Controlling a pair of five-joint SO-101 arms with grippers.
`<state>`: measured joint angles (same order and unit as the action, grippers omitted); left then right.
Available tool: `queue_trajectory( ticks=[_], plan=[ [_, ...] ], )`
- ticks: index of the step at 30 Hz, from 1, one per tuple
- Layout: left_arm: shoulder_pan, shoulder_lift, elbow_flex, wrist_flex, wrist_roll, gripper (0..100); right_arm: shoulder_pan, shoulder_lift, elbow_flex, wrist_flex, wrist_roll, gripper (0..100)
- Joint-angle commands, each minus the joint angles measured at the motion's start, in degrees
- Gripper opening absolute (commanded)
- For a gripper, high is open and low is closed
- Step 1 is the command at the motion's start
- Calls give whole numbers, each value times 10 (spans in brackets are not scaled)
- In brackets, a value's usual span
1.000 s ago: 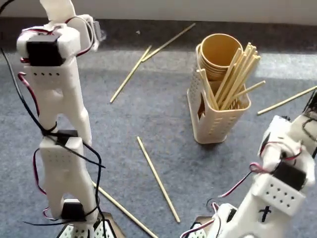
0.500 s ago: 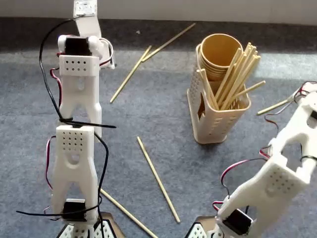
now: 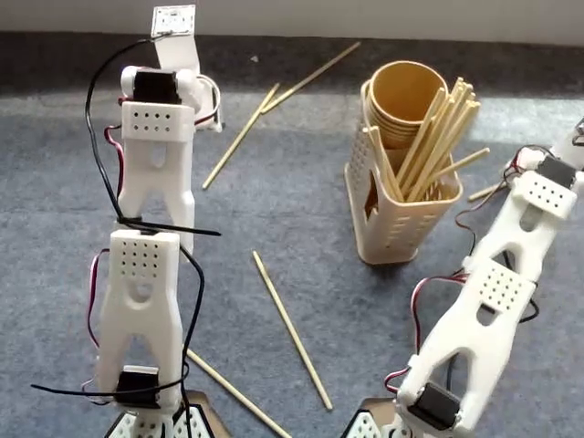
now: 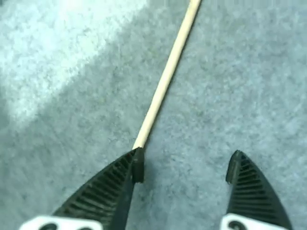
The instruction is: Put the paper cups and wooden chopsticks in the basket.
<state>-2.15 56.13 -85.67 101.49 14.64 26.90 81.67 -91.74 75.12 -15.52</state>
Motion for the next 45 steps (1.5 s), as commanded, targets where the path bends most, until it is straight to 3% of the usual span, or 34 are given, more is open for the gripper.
queue_trajectory(
  ticks=[1, 11, 17, 24, 32, 40, 45],
  plan=[
    [15, -2, -1, 3, 0, 181, -13, -10, -108, 41, -9, 271],
    [25, 29, -6, 2, -1, 181, -51, -79, -87, 94, -11, 271],
    [25, 31, -6, 2, -1, 181, -76, -100, -81, 70, -8, 271],
    [25, 32, -6, 3, -1, 181, -73, -40, -26, 6, 0, 271],
    [25, 32, -3, 4, -1, 181, -56, 3, 3, 13, 58, 269],
    [26, 32, -3, 4, 0, 181, -14, 1, -13, 115, 141, 14],
    [33, 32, -2, 4, 0, 181, -14, -31, -51, 240, 246, 7]
  ],
)
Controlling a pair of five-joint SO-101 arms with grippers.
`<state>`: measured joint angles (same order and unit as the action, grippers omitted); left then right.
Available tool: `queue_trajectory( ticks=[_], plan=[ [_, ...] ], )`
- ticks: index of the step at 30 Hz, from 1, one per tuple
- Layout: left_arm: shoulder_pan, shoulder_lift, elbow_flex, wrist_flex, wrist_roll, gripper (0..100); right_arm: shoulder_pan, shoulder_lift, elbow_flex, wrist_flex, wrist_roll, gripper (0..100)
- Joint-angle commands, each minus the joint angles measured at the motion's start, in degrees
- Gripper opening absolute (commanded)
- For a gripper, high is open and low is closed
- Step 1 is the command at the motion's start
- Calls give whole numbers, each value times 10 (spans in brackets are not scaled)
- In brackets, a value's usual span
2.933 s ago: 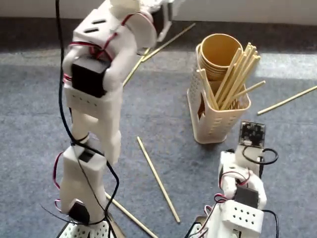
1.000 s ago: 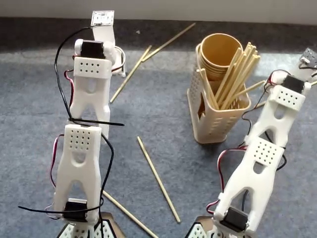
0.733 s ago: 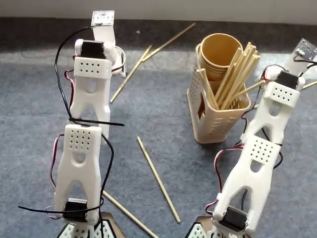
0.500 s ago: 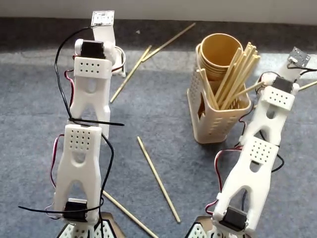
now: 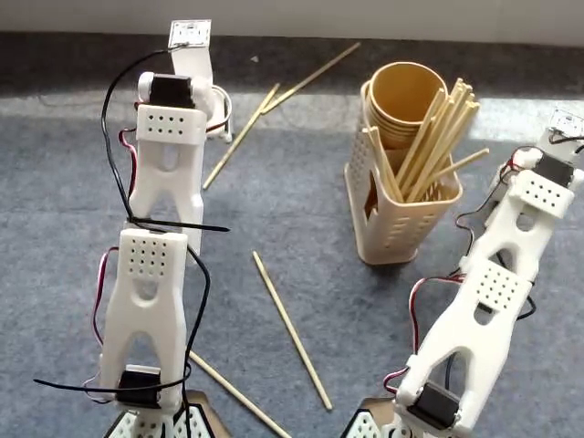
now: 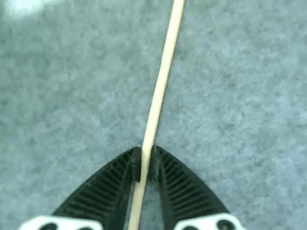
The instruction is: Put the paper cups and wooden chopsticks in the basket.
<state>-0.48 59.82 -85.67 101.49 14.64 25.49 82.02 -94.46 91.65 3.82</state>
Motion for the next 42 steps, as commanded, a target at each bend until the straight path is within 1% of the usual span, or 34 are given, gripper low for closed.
queue_trajectory(
  ticks=[1, 4, 6, 8, 12, 13, 15, 18, 21, 25, 28, 30, 32, 34, 35, 37, 40, 42],
  plan=[
    [19, -4, -1, 4, 0, 181, 0, -44, -30, 94, 67, 7],
    [22, -4, -1, 4, 0, 181, 7, -73, -30, 95, 105, 7],
    [22, -4, -1, 4, 0, 181, 17, -94, -4, 95, 127, 7],
    [22, -4, -1, 4, 0, 181, 29, -112, 13, 95, 126, 5],
    [24, -3, -1, 3, -1, 181, 34, -184, -77, 91, 52, 5],
    [24, -3, -1, 3, -1, 181, 31, -221, -94, 88, 34, 5],
    [23, -3, -1, 3, -1, 181, 18, -313, -80, 88, 2, 5],
    [23, -3, -1, 3, -2, 181, -10, -458, -72, 91, -39, 5],
    [24, -3, -1, 3, -2, 181, -65, -579, -63, 95, -69, 5],
    [23, -3, -1, 3, -4, 181, -157, -663, -70, 95, -92, 5],
    [21, -3, -1, 3, -4, 181, -207, -701, -70, 95, -91, 5],
    [21, -3, -1, 2, -4, 181, -227, -731, -70, 95, -86, 5],
    [22, -3, -1, 2, -4, 181, -235, -784, -68, 96, -67, 5],
    [23, -3, -1, 2, -4, 181, -223, -846, -54, 97, -53, 5],
    [24, -3, -1, 2, -4, 181, -214, -880, -19, 97, -42, 5],
    [24, -3, -1, 2, -4, 181, -198, -954, 124, 96, -25, 5],
    [25, -2, -1, 2, -4, 181, -203, -1073, 415, 93, 7, 5],
    [25, -2, -1, 2, -4, 181, -225, -1146, 595, 82, 17, 5]
  ],
)
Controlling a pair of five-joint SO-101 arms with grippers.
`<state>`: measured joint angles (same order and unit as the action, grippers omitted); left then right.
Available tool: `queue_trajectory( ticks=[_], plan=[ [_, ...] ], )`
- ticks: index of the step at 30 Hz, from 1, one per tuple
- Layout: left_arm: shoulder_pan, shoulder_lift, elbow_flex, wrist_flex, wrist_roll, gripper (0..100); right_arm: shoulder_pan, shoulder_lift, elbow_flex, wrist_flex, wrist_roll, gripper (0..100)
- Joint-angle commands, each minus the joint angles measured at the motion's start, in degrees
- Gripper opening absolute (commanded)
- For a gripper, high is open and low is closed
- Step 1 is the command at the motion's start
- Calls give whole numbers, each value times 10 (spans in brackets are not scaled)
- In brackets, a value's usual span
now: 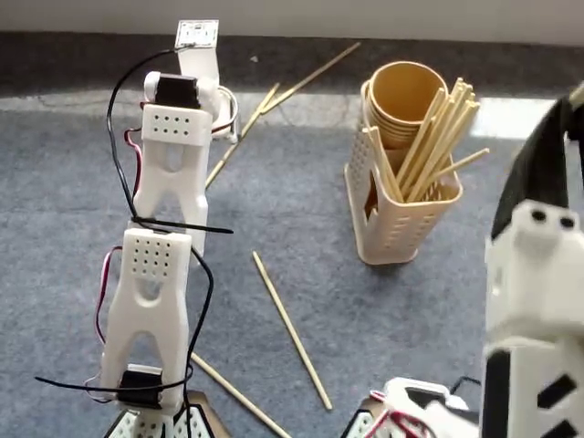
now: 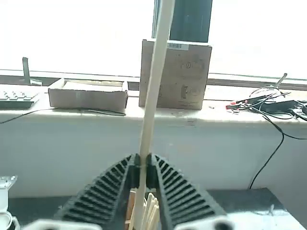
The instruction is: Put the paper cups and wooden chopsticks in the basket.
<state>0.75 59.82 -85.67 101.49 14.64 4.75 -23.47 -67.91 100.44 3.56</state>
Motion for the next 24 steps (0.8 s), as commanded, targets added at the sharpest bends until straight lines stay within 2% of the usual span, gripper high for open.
queue_trajectory(
  ticks=[1, 4, 8, 11, 14, 19, 24],
  plan=[
    [13, 2, -1, 2, -4, 181, -28, -127, 407, -31, 25, 5],
    [17, 23, -6, 1, -4, 181, -44, -260, 645, -198, 22, 5],
    [21, 36, -7, 1, -4, 181, -46, -427, 975, -493, 22, 5],
    [20, 36, -7, 1, -4, 181, -46, -494, 1165, -669, 25, 5],
    [21, 38, -7, -5, -4, 181, -46, -503, 1238, -762, 24, 5],
    [19, 39, -7, -7, -4, 181, -46, -465, 1276, -905, 25, 5],
    [17, 39, -6, -6, -4, 181, -43, -379, 1275, -967, 25, 5]
  ],
)
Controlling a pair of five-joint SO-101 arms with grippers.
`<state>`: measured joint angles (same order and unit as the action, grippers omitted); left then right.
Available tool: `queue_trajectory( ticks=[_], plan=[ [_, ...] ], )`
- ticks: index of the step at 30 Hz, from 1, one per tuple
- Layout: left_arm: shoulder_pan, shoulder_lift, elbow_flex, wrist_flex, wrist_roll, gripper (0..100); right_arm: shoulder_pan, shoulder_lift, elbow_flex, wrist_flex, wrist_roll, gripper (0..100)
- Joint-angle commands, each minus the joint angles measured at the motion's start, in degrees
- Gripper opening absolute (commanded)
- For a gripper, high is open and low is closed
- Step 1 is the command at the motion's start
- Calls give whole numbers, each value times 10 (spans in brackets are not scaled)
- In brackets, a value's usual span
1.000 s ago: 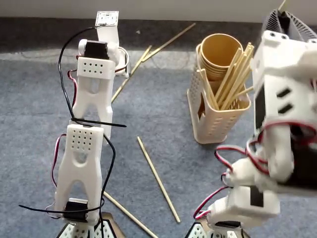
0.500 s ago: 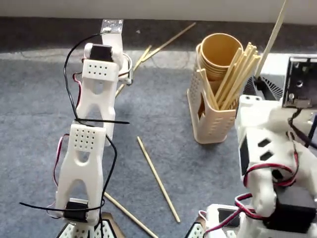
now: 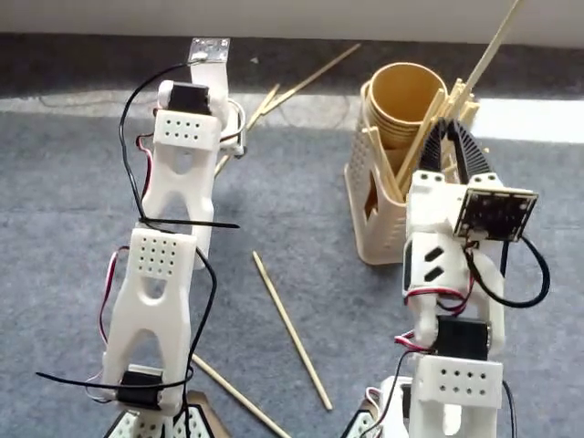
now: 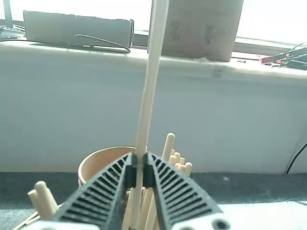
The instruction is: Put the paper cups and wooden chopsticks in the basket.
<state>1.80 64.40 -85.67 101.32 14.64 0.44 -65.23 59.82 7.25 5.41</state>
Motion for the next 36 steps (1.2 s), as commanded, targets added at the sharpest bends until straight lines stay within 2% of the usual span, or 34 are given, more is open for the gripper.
queue_trajectory(
  ticks=[1, 6, 9, 12, 14, 17, 26, 28, 32, 36],
  plan=[
    [7, -7, -6, -4, -4, 181, 0, 54, -1, -39, 6, 5],
    [5, -7, -6, -4, -4, 185, 0, 133, 0, -36, 7, 28],
    [-3, -8, -6, -3, -4, 185, 1, 149, 0, -25, 8, 135],
    [-13, -10, -6, -3, -4, 186, -2, 133, -9, 32, 52, 249],
    [-18, -11, -7, -3, -5, 186, -3, 110, -32, 66, 68, 287],
    [-25, -22, -7, -4, -35, 186, -3, 74, -60, 123, 68, 289],
    [-29, -56, -18, -4, -45, 186, -36, -33, -154, 261, 69, 289],
    [-33, -70, -29, -4, -76, 186, -34, -44, -197, 304, 69, 289],
    [-44, -102, -38, -2, -131, 195, -8, -43, -313, 449, 69, 289],
    [-65, -117, -37, 0, -136, 254, 43, 8, -427, 626, 67, 289]
  ],
)
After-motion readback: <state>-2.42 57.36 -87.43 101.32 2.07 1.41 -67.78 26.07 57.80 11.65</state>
